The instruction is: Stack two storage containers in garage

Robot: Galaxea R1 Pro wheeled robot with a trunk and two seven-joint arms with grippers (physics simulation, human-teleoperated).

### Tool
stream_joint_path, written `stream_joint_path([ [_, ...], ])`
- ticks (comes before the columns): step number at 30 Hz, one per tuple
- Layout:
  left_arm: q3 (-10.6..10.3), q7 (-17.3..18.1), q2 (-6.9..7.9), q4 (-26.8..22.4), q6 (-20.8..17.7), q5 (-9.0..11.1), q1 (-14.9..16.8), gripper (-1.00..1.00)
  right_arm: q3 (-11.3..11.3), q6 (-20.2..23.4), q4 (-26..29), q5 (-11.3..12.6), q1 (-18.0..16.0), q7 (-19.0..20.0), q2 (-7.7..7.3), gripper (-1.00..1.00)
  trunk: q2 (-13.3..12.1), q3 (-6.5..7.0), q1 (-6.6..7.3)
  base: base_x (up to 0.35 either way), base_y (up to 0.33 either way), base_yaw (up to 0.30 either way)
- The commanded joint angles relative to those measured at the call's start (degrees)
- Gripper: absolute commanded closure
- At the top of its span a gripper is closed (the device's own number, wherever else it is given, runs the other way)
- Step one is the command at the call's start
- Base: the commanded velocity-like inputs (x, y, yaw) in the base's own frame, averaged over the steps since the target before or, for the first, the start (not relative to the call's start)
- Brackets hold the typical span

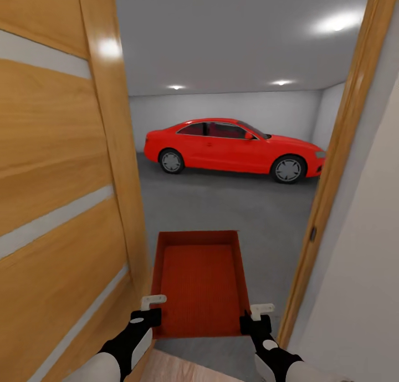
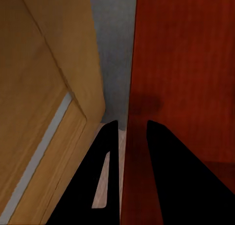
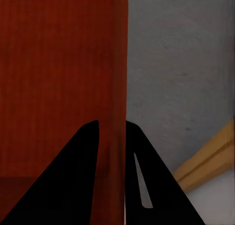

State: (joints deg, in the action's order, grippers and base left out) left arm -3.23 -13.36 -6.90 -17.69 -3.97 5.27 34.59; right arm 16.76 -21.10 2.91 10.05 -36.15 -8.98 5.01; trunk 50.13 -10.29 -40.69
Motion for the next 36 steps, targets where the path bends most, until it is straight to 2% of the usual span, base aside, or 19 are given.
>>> stream_joint_path([
  [1,0.7,-0.6,0.05,-0.3,-0.4,0.0,0.0,1.0,-1.5,-0.5,-0.2,1.9,-0.1,-0.7,0.0,1.0,0.1,-0.08,-0.03,0.232,0.197,-0.282],
  [21,0.7,-0.6,0.05,-0.3,-0.3,0.0,0.0,1.0,-1.5,-0.5,-0.2,1.9,-0.1,-0.7,0.0,1.0,0.1,-0.08,-0.03,0.034,0.03,-0.276],
  [36,0.7,-0.6,0.07,-0.3,-0.3,0.0,0.0,1.0,-1.5,-0.4,-0.2,1.9,-0.1,-0.7,0.0,1.0,0.1,-0.08,-0.03,0.0,0.0,-0.015],
])
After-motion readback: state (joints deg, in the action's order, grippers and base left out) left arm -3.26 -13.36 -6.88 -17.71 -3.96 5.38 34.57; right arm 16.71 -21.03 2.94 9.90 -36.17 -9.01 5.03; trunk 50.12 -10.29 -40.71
